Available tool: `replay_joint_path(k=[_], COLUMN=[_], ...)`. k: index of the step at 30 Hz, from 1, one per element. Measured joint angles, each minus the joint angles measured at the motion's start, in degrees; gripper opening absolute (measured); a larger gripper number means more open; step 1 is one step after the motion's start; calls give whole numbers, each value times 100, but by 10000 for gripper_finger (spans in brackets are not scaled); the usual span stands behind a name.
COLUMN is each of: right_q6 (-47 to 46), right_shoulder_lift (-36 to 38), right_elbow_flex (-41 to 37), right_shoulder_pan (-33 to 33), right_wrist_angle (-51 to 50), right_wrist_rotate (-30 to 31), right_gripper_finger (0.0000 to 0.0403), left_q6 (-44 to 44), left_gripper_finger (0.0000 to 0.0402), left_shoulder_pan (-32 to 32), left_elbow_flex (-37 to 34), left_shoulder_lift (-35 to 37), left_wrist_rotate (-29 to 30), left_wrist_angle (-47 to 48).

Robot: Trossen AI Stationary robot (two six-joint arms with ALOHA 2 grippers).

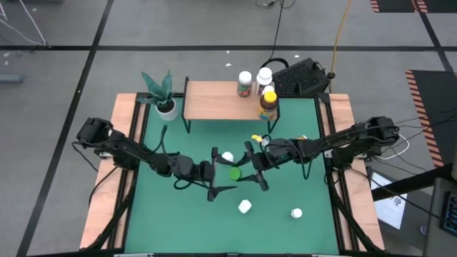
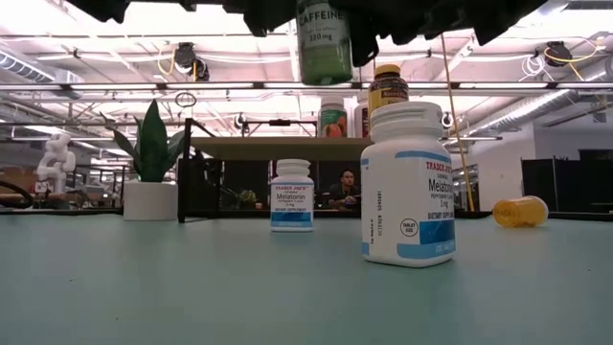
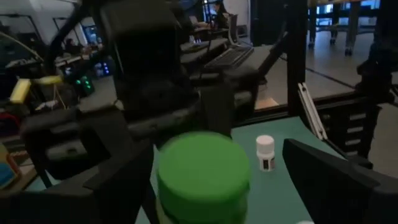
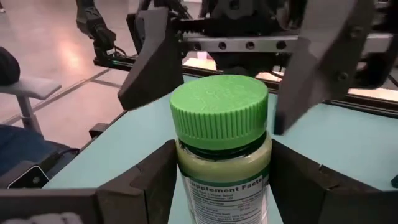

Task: Pick and place medicine bottles onto shelf by color
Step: Put the green medicine bottle on the shelf

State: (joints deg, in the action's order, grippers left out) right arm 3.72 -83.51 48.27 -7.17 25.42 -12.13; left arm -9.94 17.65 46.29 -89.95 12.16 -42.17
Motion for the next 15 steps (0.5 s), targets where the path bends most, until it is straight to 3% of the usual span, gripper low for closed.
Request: replay_joint_path(k=[15], right_q6=[52], right_shoulder_lift=[-6], right_elbow_flex=[0], right_shoulder_pan=[-6], right_wrist_angle=[-5], right_wrist_rotate=[-29], right_gripper_finger=[208], left_q6=[-25], left_gripper_finger=[207], left_shoulder_pan=[-91], left_elbow_flex=[32], left_shoulder_lift=[9], left_wrist_rotate=[35], left_wrist_angle=[210])
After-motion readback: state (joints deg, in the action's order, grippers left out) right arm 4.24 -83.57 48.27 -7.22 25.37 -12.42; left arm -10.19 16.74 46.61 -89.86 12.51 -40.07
